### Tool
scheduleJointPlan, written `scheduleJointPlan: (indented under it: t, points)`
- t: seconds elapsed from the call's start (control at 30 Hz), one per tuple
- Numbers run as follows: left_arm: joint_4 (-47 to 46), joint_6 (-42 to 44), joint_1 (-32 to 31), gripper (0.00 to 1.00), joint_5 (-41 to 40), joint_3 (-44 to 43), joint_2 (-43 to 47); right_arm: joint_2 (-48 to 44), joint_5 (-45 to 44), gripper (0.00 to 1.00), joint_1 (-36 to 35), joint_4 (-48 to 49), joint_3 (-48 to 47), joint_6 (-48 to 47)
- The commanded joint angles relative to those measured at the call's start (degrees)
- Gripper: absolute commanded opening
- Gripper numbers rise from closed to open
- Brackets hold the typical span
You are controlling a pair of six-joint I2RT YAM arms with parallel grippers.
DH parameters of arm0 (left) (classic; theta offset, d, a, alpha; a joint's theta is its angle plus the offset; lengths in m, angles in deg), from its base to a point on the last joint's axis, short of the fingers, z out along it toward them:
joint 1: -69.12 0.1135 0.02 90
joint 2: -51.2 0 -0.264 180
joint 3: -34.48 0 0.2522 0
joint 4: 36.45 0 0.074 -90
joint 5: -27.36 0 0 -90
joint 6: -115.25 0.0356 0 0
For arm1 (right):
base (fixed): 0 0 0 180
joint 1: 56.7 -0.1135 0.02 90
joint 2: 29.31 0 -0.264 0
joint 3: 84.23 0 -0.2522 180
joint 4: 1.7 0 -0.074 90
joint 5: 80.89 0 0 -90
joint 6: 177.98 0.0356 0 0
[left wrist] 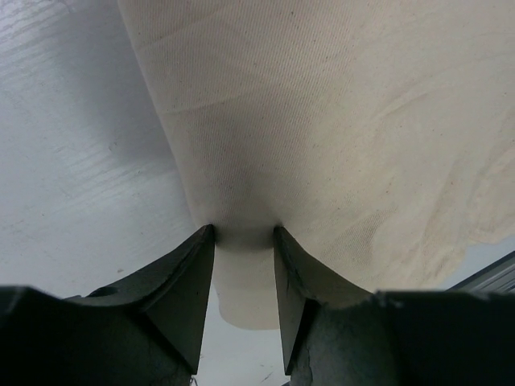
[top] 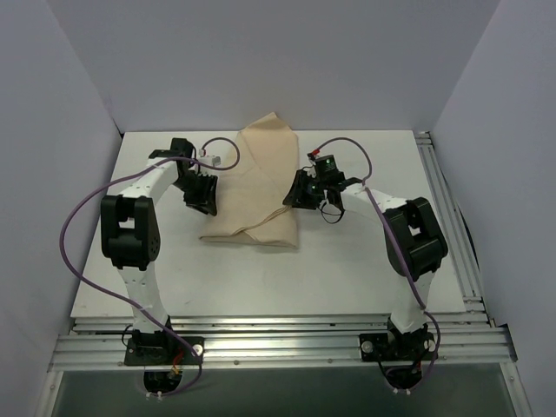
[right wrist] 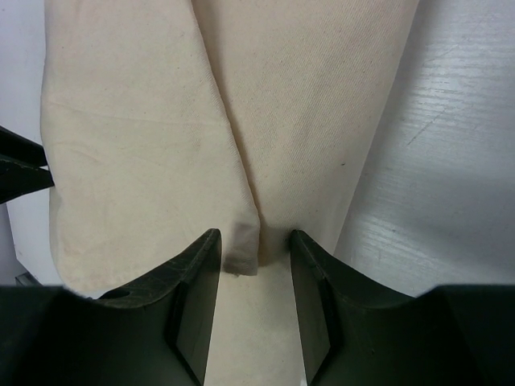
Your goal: Prepare the surgical pack
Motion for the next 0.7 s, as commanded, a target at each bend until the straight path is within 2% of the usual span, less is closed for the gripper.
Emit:
scheduleJointPlan:
  t: [0.0,0.13,0.33,0.67]
  points:
    - [-2.2,0.1,0.0,0.44,4.0,-0.3,2.8,-2.5,0.7,0.36,-1.1,-0.2,-0.5,0.2]
    - [-1.7,0.6,0.0,0.43,3.8,-0.8,2.6,-3.5,-2.4,0.36,-1.9,-2.5,-2.4,-1.5]
    - [-1.7,0.6,0.0,0.43,4.1,-1.4,2.5,-3.4,-13.6,0.37,-5.6,-13.7,-8.5,-7.2]
    - [-1.3,0.8,0.1,0.43,3.2,-1.7,2.3,-1.3,-8.1,0.38,-4.5,-9.6,-6.1,-4.4]
